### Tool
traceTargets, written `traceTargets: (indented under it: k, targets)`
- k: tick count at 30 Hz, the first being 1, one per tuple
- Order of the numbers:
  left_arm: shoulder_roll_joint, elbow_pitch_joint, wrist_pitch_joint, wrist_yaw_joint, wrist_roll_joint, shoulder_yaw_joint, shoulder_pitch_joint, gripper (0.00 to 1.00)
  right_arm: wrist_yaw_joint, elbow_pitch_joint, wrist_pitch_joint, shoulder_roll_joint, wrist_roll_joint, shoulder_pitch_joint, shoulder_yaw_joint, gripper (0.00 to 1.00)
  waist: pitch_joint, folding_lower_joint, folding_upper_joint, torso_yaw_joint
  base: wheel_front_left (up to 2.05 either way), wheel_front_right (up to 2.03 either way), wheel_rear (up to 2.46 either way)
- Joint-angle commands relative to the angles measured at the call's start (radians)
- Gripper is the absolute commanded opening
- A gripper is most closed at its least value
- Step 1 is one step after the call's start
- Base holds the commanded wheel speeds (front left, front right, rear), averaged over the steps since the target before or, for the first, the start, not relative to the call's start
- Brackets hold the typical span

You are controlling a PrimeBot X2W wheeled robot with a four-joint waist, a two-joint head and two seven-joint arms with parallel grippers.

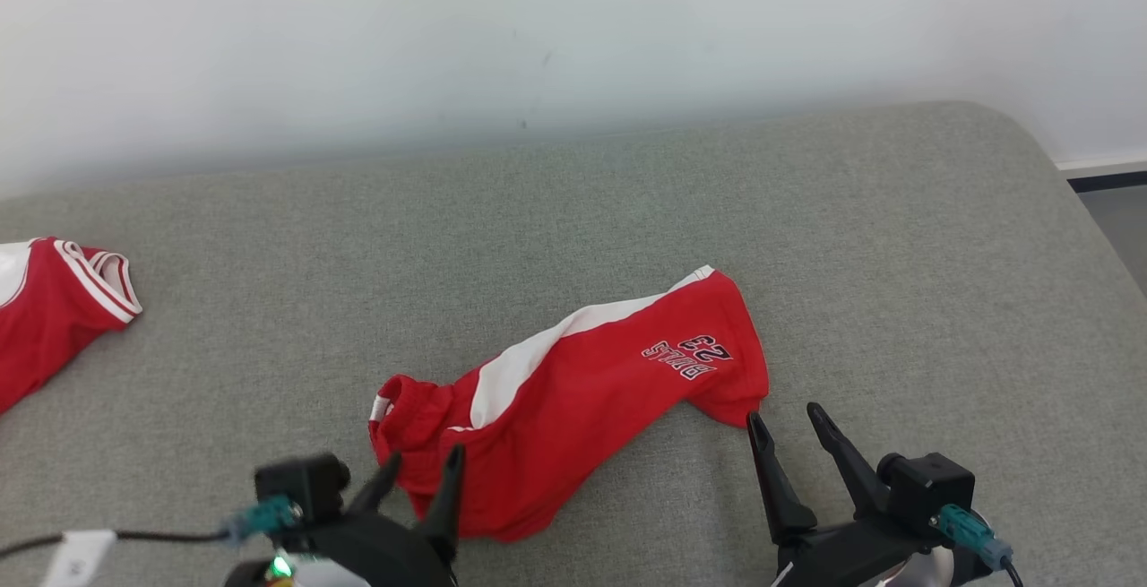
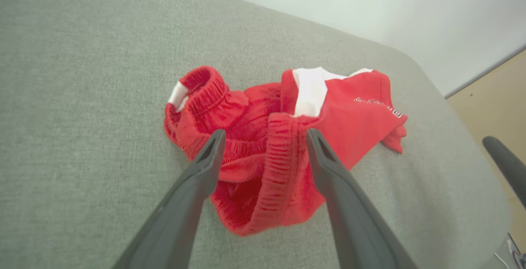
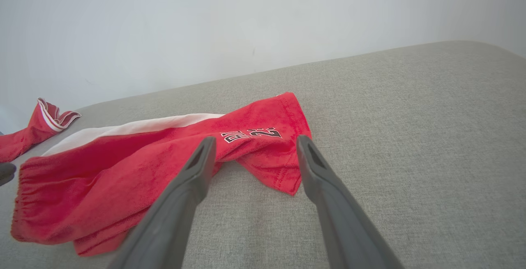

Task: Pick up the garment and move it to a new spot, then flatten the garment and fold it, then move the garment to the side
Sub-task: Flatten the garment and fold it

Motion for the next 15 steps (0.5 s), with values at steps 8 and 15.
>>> traceTargets:
  k: [8,15]
  targets:
    - [0.086,0.124,0.180,0.013,0.017,0.006,-0.195,1.00,-0.002,-0.011,0.004,-0.001,0.001,0.005,0.023,1.00,0.007,0.0001,0.0001,-0.021,0.00,0.00,0.00]
    - [0.068,0.227,0.275,-0.018,0.020,-0.047,-0.281,0.78,-0.002,-0.012,-0.001,-0.001,0.003,-0.010,0.018,1.00,0.034,0.0001,0.0001,-0.044,0.00,0.00,0.00]
